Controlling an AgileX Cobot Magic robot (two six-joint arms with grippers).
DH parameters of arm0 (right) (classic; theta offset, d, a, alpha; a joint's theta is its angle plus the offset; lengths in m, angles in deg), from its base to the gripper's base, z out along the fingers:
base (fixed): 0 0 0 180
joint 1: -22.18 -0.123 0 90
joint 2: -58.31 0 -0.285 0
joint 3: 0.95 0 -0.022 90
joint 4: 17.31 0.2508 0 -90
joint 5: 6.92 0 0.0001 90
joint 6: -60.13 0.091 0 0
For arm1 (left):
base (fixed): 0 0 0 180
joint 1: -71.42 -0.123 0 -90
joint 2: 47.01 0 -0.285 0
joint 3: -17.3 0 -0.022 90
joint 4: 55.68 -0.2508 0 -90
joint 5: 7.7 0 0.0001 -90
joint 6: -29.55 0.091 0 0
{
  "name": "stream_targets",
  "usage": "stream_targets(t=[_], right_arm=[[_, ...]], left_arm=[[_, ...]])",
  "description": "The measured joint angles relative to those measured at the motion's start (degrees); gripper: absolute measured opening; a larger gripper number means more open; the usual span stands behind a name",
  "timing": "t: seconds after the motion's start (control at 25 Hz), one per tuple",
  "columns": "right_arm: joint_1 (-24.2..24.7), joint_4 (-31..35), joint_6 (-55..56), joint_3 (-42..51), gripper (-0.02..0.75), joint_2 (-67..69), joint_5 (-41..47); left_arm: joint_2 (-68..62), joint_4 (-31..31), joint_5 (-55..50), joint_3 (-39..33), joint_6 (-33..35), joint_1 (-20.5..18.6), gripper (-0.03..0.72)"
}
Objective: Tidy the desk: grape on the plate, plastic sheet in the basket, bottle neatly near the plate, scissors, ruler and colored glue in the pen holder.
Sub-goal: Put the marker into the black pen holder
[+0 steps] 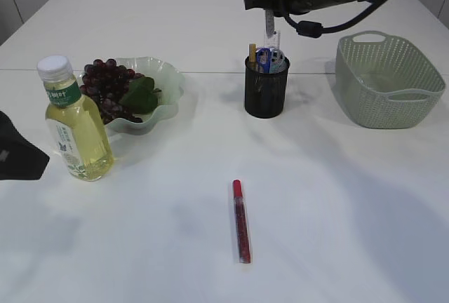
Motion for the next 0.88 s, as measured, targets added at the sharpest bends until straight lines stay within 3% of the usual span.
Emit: stream_targets(t=[0.24,0.88], right_arm=[[2.1,0.0,-0.1,-5.3,0.121,7.3,-0.7],[2.5,0.0,-0.1,-6.1,0.121,12.1,-5.7]], left_arm=[[0.0,0.0,-1.5,0.0,0.0,0.0,0.415],[0.0,0.0,-2.6,0.0,0.0,0.0,0.415]])
